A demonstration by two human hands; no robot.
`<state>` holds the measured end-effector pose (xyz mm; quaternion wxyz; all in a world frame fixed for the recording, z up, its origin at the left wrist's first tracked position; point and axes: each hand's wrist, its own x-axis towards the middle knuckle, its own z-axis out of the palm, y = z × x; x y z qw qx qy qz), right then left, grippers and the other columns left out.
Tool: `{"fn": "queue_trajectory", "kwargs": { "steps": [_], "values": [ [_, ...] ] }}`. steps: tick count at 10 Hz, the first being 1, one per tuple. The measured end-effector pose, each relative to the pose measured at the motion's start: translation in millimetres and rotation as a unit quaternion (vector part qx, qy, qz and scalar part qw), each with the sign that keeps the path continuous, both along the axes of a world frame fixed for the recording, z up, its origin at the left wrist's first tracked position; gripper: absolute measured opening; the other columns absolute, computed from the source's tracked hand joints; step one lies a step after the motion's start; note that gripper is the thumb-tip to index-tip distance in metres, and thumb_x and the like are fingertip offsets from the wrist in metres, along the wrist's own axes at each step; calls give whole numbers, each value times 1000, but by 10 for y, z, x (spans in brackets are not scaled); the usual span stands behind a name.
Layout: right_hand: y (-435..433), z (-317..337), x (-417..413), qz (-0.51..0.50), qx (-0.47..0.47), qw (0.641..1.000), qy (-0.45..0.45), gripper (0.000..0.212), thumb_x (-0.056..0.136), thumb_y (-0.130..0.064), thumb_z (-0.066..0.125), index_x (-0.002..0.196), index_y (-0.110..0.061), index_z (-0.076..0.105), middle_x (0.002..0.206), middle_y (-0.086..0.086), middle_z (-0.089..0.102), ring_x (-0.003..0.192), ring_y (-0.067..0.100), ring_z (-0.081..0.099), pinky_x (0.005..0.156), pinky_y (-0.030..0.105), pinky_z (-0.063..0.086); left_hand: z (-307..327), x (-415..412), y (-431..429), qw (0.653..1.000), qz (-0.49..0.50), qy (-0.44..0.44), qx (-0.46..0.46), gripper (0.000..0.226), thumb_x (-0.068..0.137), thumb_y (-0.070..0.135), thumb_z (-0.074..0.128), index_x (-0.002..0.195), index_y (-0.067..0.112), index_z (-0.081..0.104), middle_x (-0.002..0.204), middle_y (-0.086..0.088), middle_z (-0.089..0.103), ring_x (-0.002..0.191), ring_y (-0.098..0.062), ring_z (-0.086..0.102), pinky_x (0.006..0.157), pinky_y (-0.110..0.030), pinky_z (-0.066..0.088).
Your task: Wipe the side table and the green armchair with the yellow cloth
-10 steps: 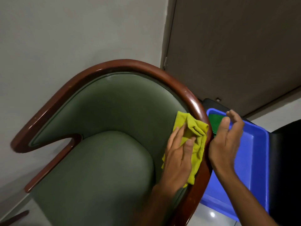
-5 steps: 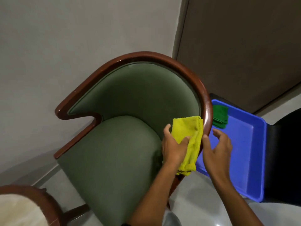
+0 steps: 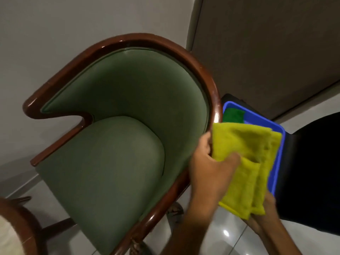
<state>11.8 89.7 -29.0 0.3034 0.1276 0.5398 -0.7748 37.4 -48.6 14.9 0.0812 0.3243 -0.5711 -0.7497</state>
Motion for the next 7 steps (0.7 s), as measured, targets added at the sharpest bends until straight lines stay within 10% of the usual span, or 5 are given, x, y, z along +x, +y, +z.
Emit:
{"fn": "queue_trajectory", "kwargs": {
  "steps": [2,3,4,6,7],
  "values": [
    [747,-177,-128,29,-157,978,-132,100,87,-67,43,150,5,12,159,21,20,149,35,16,122,48,-6,-362,-358,595,989,48,-120,78,23,68,23,76,84,28,61,88,0,74,83,-21,70,79,-42,60],
    [1031,-546,-423,37,47,992,-108,58,91,-15,53,143,4,37,131,20,63,119,32,62,99,42,51,-736,-479,715,982,45,-157,99,37,74,15,78,95,24,49,105,-7,71,97,-27,69,89,-45,57],
    [1084,-923,-672,34,339,940,-26,61,74,-2,74,130,-4,50,112,18,71,92,32,71,69,37,59,-1067,-525,779,974,8,-201,99,52,79,5,73,117,18,39,123,-15,64,109,-33,64,91,-41,54],
    [902,-1150,-955,161,651,728,144,62,79,-16,76,131,-4,45,119,31,58,113,46,57,94,52,45,-1185,57,871,943,-224,-191,-156,82,90,17,59,154,31,10,150,-3,44,131,-31,50,91,-41,47],
    [485,-924,-967,85,597,760,241,42,89,-21,65,126,-7,50,114,25,63,108,42,60,92,46,43,-885,441,805,919,-249,-54,-300,69,92,14,52,154,26,23,149,-1,46,135,-24,45,105,-34,40]
  ]
}}
